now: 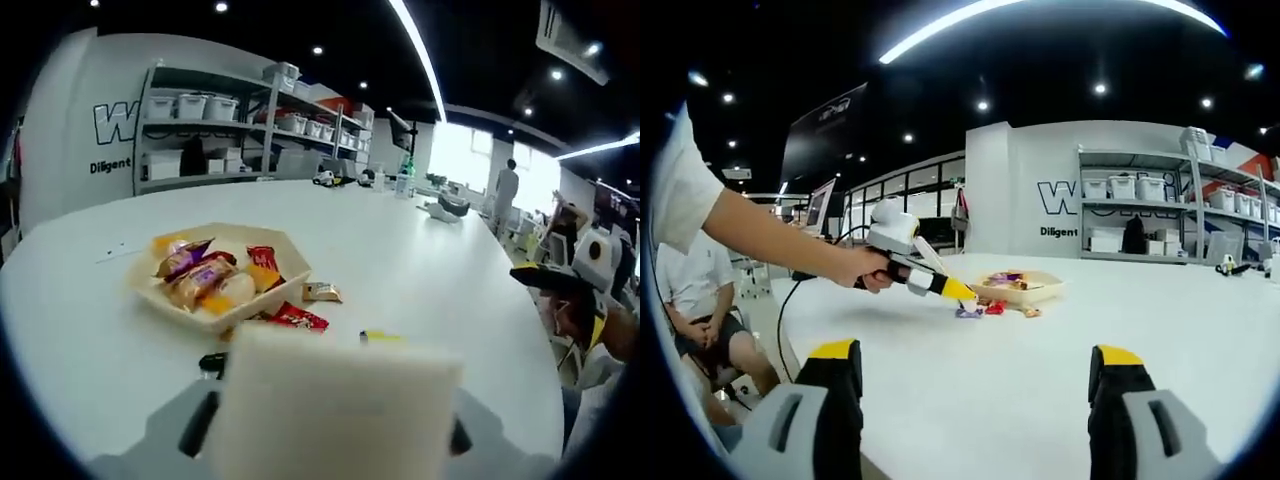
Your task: Place the target food into the container with the food tongs after gripping and lifting it, then release it inside without dropping or visibly crushing the food.
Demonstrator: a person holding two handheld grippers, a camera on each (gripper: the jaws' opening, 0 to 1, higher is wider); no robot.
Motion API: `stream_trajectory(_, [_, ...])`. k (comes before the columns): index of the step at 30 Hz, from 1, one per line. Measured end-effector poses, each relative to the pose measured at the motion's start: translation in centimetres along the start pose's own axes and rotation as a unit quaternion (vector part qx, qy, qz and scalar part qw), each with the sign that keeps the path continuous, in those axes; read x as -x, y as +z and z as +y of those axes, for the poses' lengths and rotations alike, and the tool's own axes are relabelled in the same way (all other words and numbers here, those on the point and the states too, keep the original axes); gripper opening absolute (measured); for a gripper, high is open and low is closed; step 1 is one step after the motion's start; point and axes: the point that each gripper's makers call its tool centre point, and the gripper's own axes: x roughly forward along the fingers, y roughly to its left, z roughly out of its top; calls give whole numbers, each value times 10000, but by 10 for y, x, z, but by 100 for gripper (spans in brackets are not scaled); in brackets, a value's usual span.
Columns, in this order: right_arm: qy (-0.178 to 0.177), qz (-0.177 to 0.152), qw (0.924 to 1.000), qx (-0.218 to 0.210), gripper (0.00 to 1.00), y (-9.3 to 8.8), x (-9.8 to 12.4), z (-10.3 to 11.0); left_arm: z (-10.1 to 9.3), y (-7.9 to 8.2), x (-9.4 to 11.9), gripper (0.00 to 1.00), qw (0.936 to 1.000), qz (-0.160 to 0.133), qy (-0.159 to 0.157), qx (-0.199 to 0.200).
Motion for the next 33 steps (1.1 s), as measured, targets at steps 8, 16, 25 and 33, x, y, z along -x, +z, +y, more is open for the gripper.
stream_trajectory(8, [10, 1, 10000, 50, 93, 3, 2, 3, 5, -5, 1, 27, 9999, 82, 61, 4])
stream_trajectory(16, [-55, -10, 10000, 42, 92, 4, 7, -1, 0, -17, 0, 21, 9992, 367, -1, 179])
stream_trajectory(25, [-21, -37, 10000, 75, 91, 6, 8, 4, -4, -21, 4, 19, 9962, 671, 62, 547])
stream_trajectory(33, [-63, -55, 10000, 54, 90, 7, 10, 2, 2, -5, 11, 20, 9977, 448, 172, 474])
